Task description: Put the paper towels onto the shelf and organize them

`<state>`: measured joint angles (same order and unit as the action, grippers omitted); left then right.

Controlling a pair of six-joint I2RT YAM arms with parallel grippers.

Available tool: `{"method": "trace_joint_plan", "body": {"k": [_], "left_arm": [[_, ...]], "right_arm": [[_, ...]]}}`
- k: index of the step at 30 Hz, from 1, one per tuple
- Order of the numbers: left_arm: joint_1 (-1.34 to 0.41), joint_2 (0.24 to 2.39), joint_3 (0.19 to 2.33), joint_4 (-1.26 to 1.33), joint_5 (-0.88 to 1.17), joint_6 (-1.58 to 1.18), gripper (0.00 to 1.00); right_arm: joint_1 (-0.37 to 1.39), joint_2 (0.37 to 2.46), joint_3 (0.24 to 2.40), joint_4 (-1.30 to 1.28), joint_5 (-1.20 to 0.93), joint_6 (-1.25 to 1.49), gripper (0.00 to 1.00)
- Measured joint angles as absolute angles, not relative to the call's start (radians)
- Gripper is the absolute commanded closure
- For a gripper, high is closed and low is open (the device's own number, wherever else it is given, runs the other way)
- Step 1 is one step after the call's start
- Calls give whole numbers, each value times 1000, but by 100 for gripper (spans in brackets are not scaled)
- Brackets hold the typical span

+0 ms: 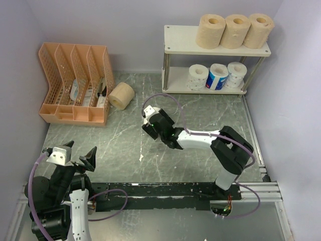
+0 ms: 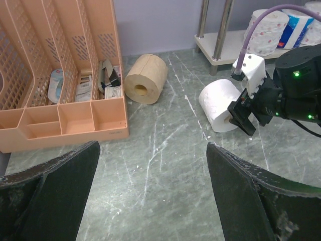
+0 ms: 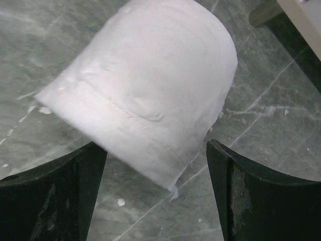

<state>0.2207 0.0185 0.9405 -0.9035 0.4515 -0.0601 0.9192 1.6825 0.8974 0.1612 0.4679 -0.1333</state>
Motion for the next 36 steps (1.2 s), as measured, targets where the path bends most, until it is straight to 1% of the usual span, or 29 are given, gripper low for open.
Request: {"method": "trace_joint_plan", "body": {"k": [2,3,5,6,7,12,16,19,24,27,32,36], "left_arm": [[221,19,941,-903,451,-60,1],[221,19,941,-904,451,-60,1],[221,18,941,-903,451,-60,1],[221,18,941,-903,451,-60,1],[221,18,941,-904,451,-60,1],[221,15,941,-904,451,-60,1],[221,14,941,-903,451,-60,1],[221,14,941,-904,451,-60,1],[221,14,941,-904,451,-60,1],[221,13,941,-904,451,-60,1],[221,12,941,-904,452,-60,1],[221,12,941,-904,452,-60,1]], "right_arm": [[894,1703,897,173,446,-130,41],[876,1711,897,177,430,-125,46],[837,1719,897,186,391,-103,69],[810,1720,897,194,369,-86,87],[788,1720,896,204,350,-75,100],[741,1692,854,251,305,13,100],[741,1609,788,245,279,172,100],[735,1520,725,253,225,374,100],[728,1387,581,363,155,774,100],[727,1350,567,327,181,1040,100],[726,1314,600,226,253,1388,100],[715,1238,509,260,290,1714,100]]}}
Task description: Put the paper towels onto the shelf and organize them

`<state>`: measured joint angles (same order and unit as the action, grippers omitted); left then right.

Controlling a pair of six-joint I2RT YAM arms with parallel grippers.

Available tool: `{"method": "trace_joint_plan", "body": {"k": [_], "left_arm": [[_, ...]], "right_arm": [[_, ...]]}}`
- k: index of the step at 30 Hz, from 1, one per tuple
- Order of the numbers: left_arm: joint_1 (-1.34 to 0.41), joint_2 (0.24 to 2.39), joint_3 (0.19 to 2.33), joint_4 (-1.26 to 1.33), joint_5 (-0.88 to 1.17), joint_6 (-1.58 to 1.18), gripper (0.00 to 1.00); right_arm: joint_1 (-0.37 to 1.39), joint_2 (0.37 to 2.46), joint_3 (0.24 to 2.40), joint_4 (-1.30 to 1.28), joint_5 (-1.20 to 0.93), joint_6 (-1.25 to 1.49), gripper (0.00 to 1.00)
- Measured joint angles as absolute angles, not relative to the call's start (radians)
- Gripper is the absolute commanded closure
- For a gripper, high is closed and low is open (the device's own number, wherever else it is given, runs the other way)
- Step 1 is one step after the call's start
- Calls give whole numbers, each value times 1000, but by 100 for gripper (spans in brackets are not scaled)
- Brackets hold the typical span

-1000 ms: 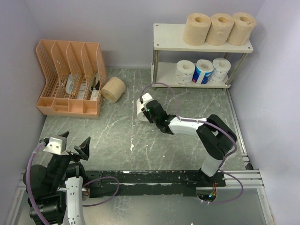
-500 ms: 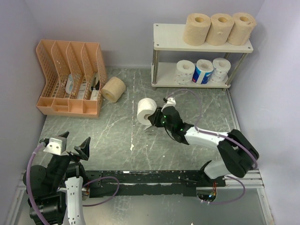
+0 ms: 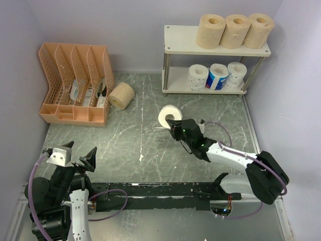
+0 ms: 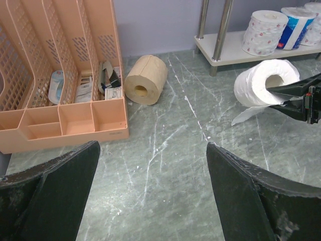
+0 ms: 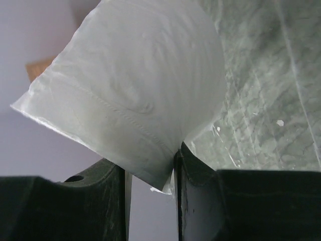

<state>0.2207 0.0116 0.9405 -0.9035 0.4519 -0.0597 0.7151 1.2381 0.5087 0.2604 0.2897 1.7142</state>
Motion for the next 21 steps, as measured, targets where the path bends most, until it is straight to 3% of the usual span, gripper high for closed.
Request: {"method": "trace_joint_plan", "body": {"k": [7,21], "left_arm": [[221,12,941,-904,453,-60,1],[220,12,941,-903,454,-60,1]], "right_arm": [[653,1252,624,75,382,1949,100],[281,1684,1264,-42,218,1777,100]]}}
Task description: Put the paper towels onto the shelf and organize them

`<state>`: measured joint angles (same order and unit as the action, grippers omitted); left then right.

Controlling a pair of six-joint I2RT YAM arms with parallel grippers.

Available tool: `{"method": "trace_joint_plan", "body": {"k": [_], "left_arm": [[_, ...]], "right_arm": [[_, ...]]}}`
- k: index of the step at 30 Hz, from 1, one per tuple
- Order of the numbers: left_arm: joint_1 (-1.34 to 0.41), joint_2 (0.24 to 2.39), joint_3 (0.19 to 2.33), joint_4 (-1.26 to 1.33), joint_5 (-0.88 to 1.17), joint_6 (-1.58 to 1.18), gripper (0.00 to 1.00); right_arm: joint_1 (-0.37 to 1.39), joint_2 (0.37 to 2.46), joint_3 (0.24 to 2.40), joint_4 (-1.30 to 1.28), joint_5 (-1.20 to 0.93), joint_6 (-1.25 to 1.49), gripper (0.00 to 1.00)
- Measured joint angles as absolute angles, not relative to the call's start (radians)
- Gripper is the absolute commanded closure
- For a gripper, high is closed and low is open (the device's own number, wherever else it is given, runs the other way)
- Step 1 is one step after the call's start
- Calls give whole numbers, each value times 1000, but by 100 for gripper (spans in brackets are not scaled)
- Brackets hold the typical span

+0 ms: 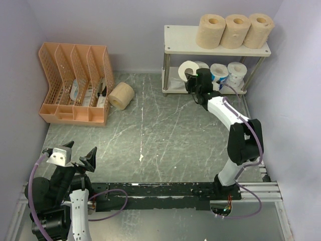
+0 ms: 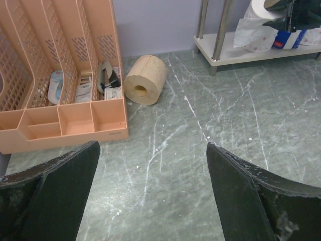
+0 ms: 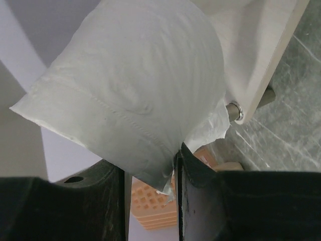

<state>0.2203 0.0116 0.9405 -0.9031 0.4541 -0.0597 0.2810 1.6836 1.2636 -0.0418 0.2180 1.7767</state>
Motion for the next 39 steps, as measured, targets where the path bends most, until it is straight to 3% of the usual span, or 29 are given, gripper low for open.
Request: {"method": "trace_joint_plan", "body": {"k": [11,18,20,25,26,39], "left_arm": [[220,12,941,-903,454,-60,1],[220,12,941,-903,454,-60,1],[220,12,941,-903,453,-60,1],[220,12,941,-903,454,-60,1],[220,12,941,-903,454,-60,1],[221,12,941,-903,454,-60,1]], "right_arm": [[273,1885,1418,-9,57,1749,100],[278,1924,1408,-48,18,1754,100],[281,1924,1394,-43,16,1755,89],[280,1932,1390,-43,6,1749,31],[279,1934,1396,-42,6,1744,23],[269,2006,1644,-6,41,1634,19]]}}
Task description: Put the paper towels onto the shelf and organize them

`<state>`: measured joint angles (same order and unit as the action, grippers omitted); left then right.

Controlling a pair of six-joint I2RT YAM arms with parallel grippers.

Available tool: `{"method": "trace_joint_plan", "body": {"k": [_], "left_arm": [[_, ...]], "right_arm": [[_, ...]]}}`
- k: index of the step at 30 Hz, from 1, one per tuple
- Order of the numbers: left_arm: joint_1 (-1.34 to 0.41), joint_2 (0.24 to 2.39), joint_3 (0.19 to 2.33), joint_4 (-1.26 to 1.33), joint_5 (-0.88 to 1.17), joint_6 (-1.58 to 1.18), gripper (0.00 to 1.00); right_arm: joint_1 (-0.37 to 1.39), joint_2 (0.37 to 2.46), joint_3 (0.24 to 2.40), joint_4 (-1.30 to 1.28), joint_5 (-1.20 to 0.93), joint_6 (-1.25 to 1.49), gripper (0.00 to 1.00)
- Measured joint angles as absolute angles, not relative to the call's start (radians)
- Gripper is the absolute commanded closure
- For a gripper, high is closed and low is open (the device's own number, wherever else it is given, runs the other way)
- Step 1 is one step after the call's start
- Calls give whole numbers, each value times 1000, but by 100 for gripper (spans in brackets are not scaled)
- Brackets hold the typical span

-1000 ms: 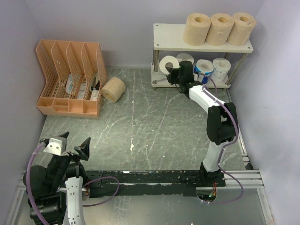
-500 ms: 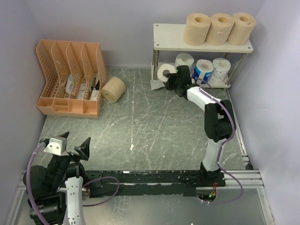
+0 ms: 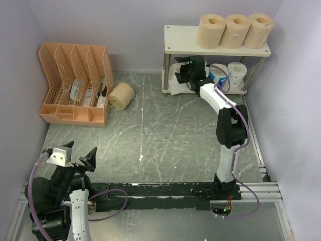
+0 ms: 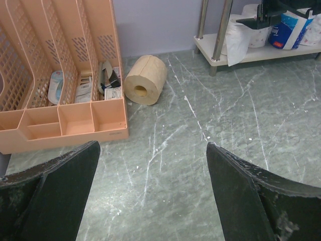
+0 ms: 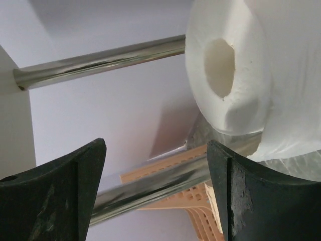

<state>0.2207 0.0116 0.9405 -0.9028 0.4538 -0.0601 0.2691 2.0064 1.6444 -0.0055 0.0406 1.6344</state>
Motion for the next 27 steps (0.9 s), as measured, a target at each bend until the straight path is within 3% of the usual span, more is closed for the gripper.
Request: {"method": "trace_joint_plan", "body": {"k": [2,4,7,10,12,14,17,27], "left_arm": [[221,12,941,-903,454,-60,1],[220,12,941,-903,453,-60,1],[220,11,941,-903,453,-60,1],[221,11,941,-903,453,-60,1],[221,11,941,-903,456,-60,1],[221,12,941,-903,462,-59,1],[220,22,941,-903,474,-56,1],[220,34,941,-903,474,-56,1]], "right_arm": [[268,2005,1642,0,39,1615,16],[275,1962,1571,19,41,1578,2],[339,1786,1351,9,128,1459,0],[598,1514,1131,48,308,1189,0],[793,1374,1029,158,325,991,0],[882,1306,987,218,313,816,1],[897,1362,1070,217,348,551,0],[989,1946,1520,138,521,-191,0]]}}
